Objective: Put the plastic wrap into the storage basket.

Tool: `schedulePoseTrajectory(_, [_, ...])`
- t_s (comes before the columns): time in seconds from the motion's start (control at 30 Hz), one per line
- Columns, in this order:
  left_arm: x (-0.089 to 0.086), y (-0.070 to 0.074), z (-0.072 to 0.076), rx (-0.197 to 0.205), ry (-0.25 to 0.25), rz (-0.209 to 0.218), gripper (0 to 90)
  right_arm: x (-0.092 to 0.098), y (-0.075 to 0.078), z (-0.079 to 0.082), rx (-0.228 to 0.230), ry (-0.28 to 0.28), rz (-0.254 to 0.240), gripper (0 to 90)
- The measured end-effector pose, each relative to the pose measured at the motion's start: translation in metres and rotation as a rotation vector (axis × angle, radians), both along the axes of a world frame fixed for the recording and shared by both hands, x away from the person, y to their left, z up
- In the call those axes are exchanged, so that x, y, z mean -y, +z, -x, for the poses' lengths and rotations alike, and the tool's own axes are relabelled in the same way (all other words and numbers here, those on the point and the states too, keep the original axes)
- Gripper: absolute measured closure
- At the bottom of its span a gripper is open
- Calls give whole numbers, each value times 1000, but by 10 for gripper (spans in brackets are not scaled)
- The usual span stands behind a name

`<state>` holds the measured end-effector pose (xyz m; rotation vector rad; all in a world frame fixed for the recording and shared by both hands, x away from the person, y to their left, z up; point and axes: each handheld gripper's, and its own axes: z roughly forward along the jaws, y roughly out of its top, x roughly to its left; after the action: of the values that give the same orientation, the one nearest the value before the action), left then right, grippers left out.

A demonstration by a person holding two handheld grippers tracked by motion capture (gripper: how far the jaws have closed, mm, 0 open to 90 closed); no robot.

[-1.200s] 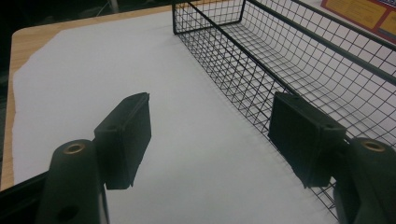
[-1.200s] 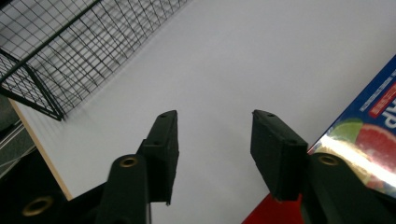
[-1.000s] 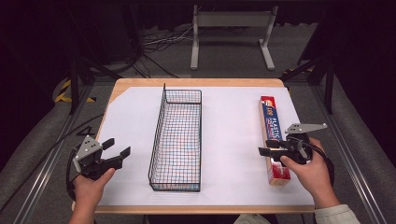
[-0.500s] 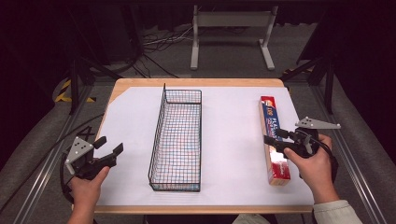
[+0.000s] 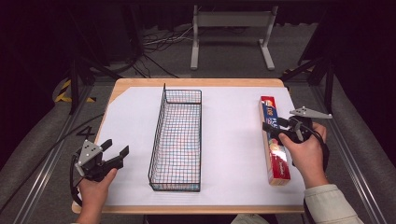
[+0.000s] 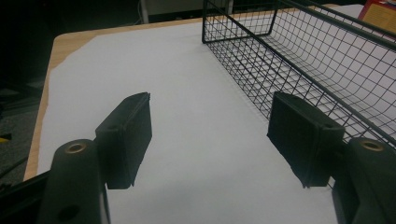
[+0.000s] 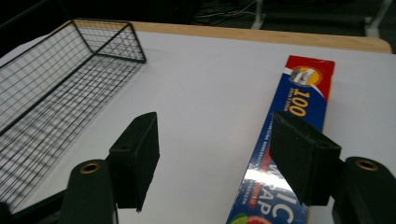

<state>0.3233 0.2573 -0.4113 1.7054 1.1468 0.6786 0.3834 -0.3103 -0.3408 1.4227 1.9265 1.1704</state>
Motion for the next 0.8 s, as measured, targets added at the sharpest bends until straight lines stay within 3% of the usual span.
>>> schedulePoseTrajectory(0.13, [0, 0, 1, 5, 2, 1, 308, -2, -2, -11, 2, -85, 14, 341])
schedulePoseTrajectory(0.33, [-1, -1, 1, 4, 7, 1, 309, -2, -4, -18, -18, -150, 22, 339])
schedulePoseTrajectory(0.57, [0, 0, 2, 6, 8, -3, 311, -1, -12, -26, -51, -192, 46, 320])
schedulePoseTrajectory(0.8, [-1, -1, 3, 5, 10, -7, 310, 2, -25, -32, -125, -227, 61, 276])
